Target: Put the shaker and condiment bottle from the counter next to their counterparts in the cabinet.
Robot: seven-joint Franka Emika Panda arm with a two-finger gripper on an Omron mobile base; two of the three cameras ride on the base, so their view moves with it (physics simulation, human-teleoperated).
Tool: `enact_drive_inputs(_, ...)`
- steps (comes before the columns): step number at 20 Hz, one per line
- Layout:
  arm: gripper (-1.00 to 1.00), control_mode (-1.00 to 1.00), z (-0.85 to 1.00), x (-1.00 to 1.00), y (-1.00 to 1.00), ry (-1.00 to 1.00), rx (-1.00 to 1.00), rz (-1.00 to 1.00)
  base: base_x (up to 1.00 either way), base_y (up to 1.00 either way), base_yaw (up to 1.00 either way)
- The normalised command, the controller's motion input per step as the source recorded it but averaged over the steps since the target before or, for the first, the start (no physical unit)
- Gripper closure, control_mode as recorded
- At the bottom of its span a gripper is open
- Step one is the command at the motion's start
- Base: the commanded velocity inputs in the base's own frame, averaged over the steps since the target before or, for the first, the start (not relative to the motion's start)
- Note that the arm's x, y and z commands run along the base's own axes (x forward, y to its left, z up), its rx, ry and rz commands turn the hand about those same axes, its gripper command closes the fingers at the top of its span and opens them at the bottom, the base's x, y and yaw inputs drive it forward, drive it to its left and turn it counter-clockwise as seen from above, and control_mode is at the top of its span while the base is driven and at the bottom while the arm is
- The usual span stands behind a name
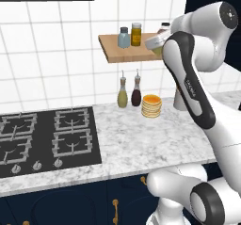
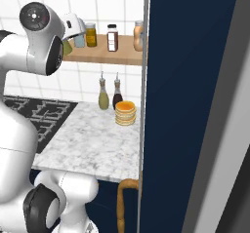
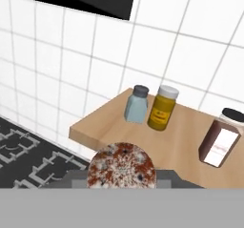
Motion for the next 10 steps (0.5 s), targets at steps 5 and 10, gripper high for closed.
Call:
enact_drive_inputs(5, 1.0, -1.0, 0.0, 0.2, 0.0, 0.0, 0.0, 0.0, 0.0, 0.0, 0.0)
enact_drive_inputs(10, 1.0, -1.0, 0.0, 0.11, 0.0, 0.0, 0.0, 0.0, 0.0, 0.0, 0.0)
